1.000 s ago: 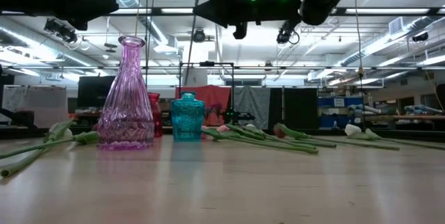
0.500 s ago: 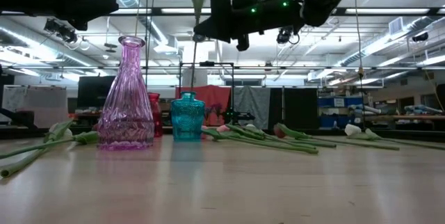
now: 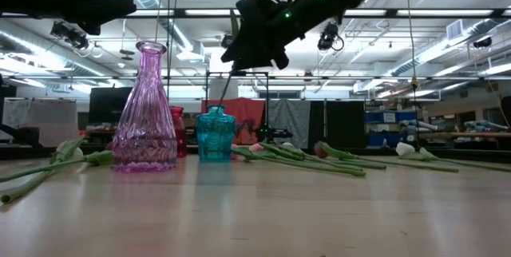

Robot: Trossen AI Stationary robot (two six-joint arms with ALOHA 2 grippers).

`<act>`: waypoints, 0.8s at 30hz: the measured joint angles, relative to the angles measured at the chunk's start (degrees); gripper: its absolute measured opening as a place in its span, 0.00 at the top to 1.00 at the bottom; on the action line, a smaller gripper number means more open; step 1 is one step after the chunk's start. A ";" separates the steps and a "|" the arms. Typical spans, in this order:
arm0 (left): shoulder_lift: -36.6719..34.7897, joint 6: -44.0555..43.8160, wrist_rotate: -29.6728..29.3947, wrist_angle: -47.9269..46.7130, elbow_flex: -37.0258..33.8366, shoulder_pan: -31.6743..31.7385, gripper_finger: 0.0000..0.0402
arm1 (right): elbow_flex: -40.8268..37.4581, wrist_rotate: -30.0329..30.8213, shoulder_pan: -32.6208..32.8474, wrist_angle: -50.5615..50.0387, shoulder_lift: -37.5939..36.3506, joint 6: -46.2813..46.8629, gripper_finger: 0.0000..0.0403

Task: Sort flowers into vase by color
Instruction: Put the right pink tulip into the blue vase, then put the top right white tulip into the pink vase

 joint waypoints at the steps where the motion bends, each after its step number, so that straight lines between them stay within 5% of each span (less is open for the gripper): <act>1: 0.00 -0.01 0.00 -0.09 0.00 0.00 0.66 | 1.31 -0.01 0.00 -3.04 -0.06 -0.15 0.42; 6: 0.02 -0.01 0.00 -0.61 0.00 0.00 0.66 | 6.20 1.11 0.33 -16.56 -0.64 -0.44 0.37; 17: 0.00 -1.48 -0.52 -1.79 0.06 0.00 0.66 | 6.90 15.17 6.17 -31.97 -10.49 4.07 0.36; 24: 0.00 -3.01 -0.50 -1.67 0.13 0.00 0.66 | -1.84 21.17 11.16 -36.74 -14.95 13.93 0.37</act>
